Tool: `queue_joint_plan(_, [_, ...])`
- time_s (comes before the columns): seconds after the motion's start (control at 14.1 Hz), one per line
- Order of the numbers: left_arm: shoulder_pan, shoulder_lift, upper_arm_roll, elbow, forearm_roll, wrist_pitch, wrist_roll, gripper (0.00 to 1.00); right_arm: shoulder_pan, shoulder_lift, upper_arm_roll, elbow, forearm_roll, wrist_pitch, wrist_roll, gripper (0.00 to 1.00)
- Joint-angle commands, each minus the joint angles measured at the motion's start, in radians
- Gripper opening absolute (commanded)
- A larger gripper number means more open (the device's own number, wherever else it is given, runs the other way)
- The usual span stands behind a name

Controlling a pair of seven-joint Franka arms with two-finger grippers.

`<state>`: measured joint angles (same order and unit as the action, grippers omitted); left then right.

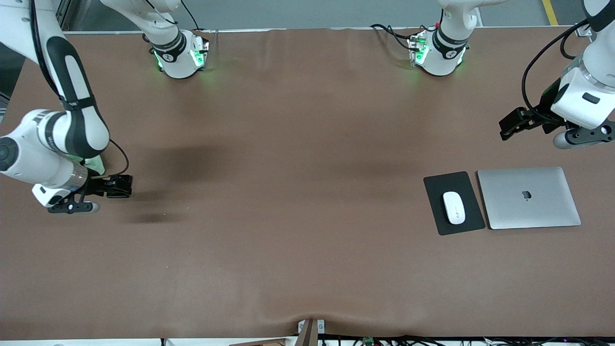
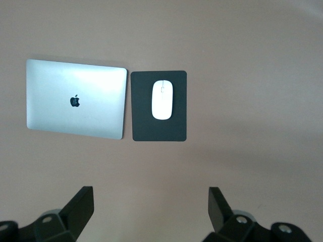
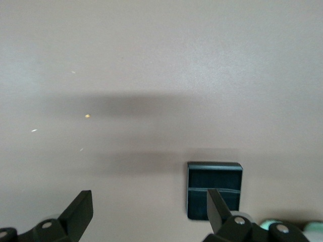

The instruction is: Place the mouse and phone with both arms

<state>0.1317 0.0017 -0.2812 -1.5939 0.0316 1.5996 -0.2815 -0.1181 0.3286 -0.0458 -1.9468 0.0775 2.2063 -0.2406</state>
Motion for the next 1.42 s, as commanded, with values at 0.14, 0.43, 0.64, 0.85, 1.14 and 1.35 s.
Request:
queue_joint_plan(0.14, [0.009,-0.032,-0.001,0.005,-0.032,-0.035,0.025,1.00,0.021,-0.014,-0.002,0.216,-0.002,-0.264,0.029,1.00])
queue_joint_plan(0.43, [0.009,-0.032,0.000,0.003,-0.032,-0.040,0.024,1.00,0.067,-0.072,0.004,0.313,-0.047,-0.414,0.119,1.00])
queue_joint_plan(0.64, [0.009,-0.032,-0.001,0.003,-0.032,-0.050,0.022,1.00,0.098,-0.091,0.007,0.414,-0.045,-0.572,0.193,1.00])
queue_joint_plan(0.85, [0.011,-0.032,0.004,0.003,-0.022,-0.061,0.050,1.00,0.103,-0.108,0.012,0.466,-0.030,-0.655,0.201,1.00])
queue_joint_plan(1.14, [0.011,-0.035,0.008,0.002,-0.018,-0.069,0.103,1.00,0.130,-0.184,0.011,0.467,-0.028,-0.724,0.265,1.00])
queue_joint_plan(1.35, [0.012,-0.035,0.011,0.005,-0.016,-0.078,0.133,1.00,0.140,-0.227,0.009,0.463,-0.010,-0.754,0.286,1.00])
